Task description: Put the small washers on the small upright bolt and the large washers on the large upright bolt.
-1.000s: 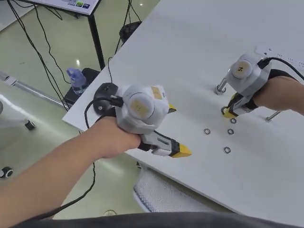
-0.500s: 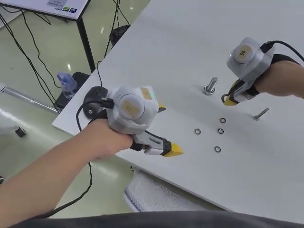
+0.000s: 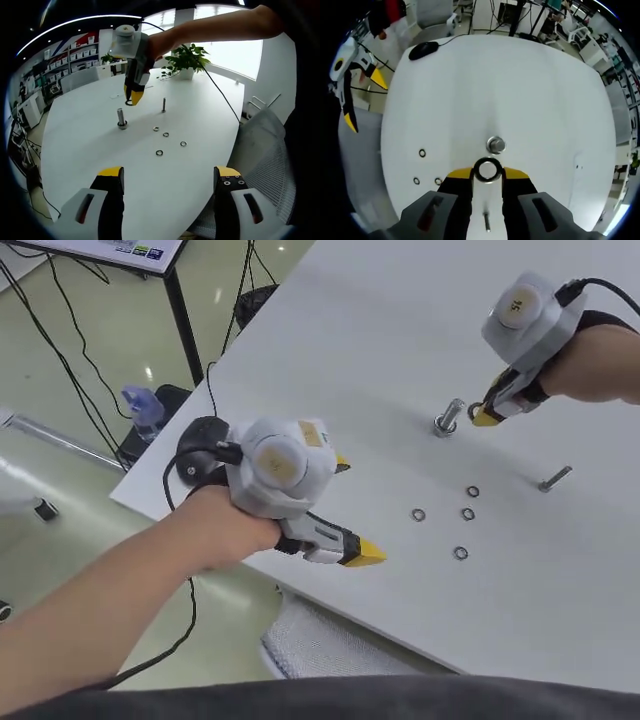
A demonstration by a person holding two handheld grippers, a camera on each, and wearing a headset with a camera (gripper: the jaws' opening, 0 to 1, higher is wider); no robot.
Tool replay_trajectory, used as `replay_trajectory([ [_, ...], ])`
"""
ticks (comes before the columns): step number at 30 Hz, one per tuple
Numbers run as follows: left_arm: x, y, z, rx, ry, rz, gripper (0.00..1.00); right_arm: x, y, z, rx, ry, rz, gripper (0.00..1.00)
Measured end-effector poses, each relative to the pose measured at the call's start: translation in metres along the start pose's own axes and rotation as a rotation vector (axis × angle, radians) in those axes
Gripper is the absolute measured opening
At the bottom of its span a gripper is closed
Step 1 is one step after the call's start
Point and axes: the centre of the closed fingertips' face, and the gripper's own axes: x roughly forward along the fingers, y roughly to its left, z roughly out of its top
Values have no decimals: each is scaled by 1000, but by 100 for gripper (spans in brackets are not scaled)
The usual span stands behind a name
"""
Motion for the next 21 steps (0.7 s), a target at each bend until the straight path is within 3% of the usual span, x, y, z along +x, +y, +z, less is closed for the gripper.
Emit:
replay_trajectory([
  [6, 0, 3, 0, -6, -4, -1, 72, 3, -15, 16, -4, -25, -22, 22],
  [12, 2, 7, 0, -7, -3, -4, 72, 19, -24, 19, -15, -2, -11, 22],
  [21, 1, 8, 1, -10, 1, -12, 70, 24, -22, 19, 0, 2, 2, 22],
])
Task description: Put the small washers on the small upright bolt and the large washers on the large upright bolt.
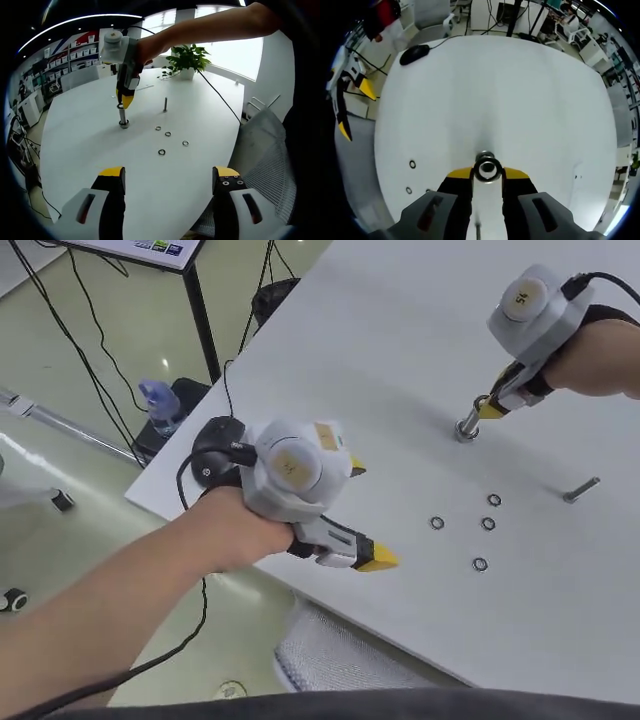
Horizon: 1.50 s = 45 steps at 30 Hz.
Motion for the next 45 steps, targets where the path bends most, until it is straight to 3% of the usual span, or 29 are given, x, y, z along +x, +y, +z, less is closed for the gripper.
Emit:
replay_trajectory([
  [17, 0, -3, -1, -11, -5, -4, 69, 6, 12, -2, 6, 21, 12, 22],
  [45, -10, -9, -6, -20, -19, 2, 68, 37, 16, -8, 15, 85, 20, 22],
])
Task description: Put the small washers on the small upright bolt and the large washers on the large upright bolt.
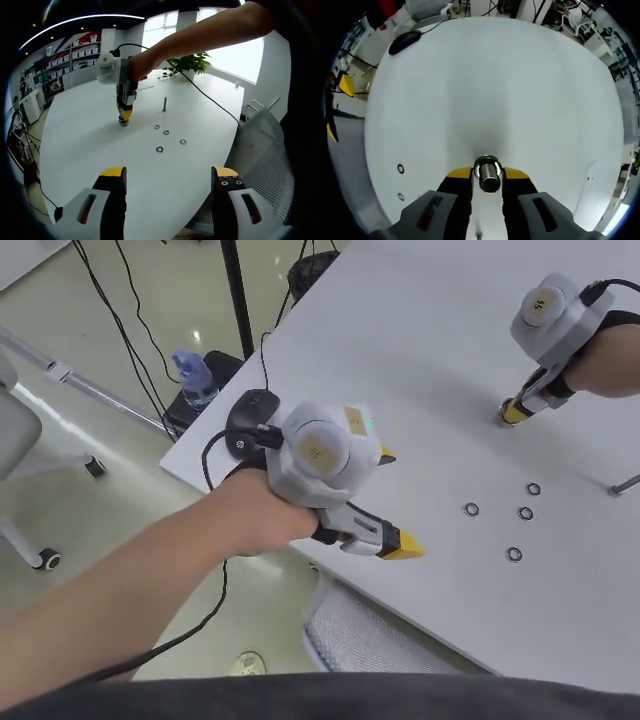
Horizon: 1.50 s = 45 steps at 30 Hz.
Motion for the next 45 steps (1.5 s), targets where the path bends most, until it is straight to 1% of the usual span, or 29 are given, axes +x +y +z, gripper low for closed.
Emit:
replay_trajectory([
  [7, -3, 0, -3, 4, 15, 4, 68, 8, -2, 1, -1, 5, -1, 22],
  [10, -5, 0, -4, 4, 16, 5, 68, 7, -2, 2, 0, 3, -6, 22],
  [13, -6, 1, -4, 9, 16, 6, 68, 7, -2, 3, 12, 0, 4, 23],
  [16, -7, 3, -1, 8, 4, 13, 69, 7, -1, 3, 26, -5, 8, 23],
  [19, -7, 3, 2, 10, -6, 13, 71, 9, -1, 2, 16, -8, 0, 24],
  [22, -6, 2, 2, 15, -7, 10, 71, 8, 0, 4, 20, -18, 5, 24],
  [26, -4, 0, 0, 17, -1, 6, 73, 10, -2, 4, 20, -23, 4, 24],
  [28, -4, -1, 0, 19, -4, 4, 74, 11, -2, 3, 6, -21, 1, 26],
  [29, -4, -1, 0, 19, -3, 3, 74, 11, -2, 3, 3, -24, 2, 29],
  [30, -4, -1, 0, 19, -2, 4, 74, 11, 0, 4, 14, -33, 14, 32],
  [32, -4, -1, 0, 17, -4, 3, 74, 9, 1, 4, 15, -39, 13, 34],
  [33, -4, 0, 0, 18, -4, 4, 75, 8, 0, 5, 14, -47, 6, 34],
  [36, -3, 0, 2, 15, -10, 4, 76, 6, -3, 9, 23, -67, 6, 35],
  [37, -2, 0, 4, 14, -17, 3, 76, 4, -3, 10, 23, -71, 4, 35],
  [40, 0, 0, 6, 22, -22, 5, 79, -3, -3, 10, 19, -82, -3, 36],
  [42, 1, 0, 7, 29, -26, 5, 81, -4, -6, 10, 22, -96, -14, 36],
  [45, 2, -1, 8, 23, -28, 2, 82, -13, -5, 11, 19, -111, -18, 36],
])
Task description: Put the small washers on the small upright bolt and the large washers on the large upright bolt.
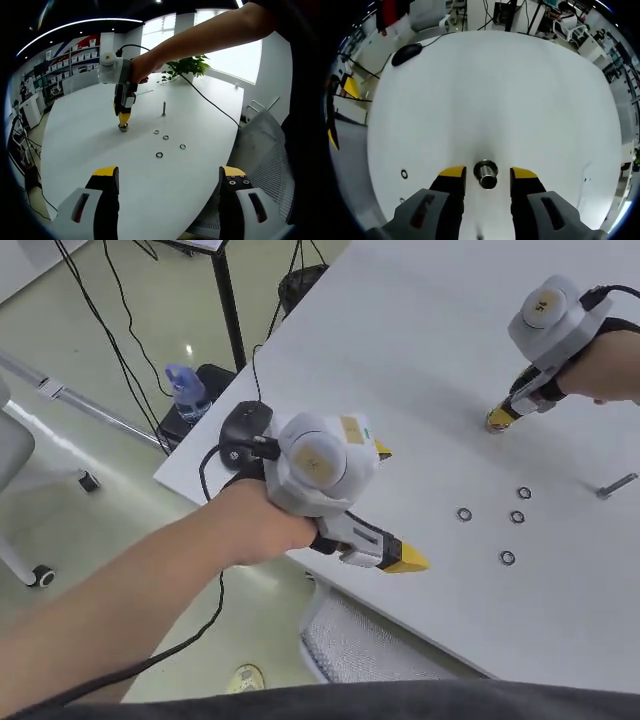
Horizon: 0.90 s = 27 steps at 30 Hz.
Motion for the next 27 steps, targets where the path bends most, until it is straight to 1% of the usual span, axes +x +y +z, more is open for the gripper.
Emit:
replay_trajectory([
  [1, 1, -1, 1, 1, 0, -4, 82, -5, 0, 1, 1, -11, -3, 36],
  [2, 1, -2, 0, 3, 2, -7, 82, -3, -1, 2, 2, -17, -1, 36],
  [3, 1, -3, 0, 6, 11, -12, 81, -5, -1, 3, 1, -29, -1, 36],
  [6, 1, -4, -1, 7, 18, -18, 79, -16, -3, 1, -5, -38, -13, 36],
  [10, 2, -4, 1, 4, 17, -18, 79, -29, -2, -2, -4, -55, -22, 36],
  [13, 4, -5, 4, 4, 12, -20, 79, -37, 0, -8, -14, -60, -28, 36],
  [18, 6, -5, 9, 3, 7, -20, 80, -50, 8, -18, -3, -74, -29, 36],
  [20, 7, -5, 10, 3, 5, -20, 80, -49, 11, -23, -1, -80, -25, 36],
  [23, 7, -5, 11, -2, 2, -18, 80, -54, 16, -26, -6, -92, -27, 36],
  [27, 7, -4, 11, -4, 3, -18, 80, -61, 32, -30, -12, -102, -27, 36],
])
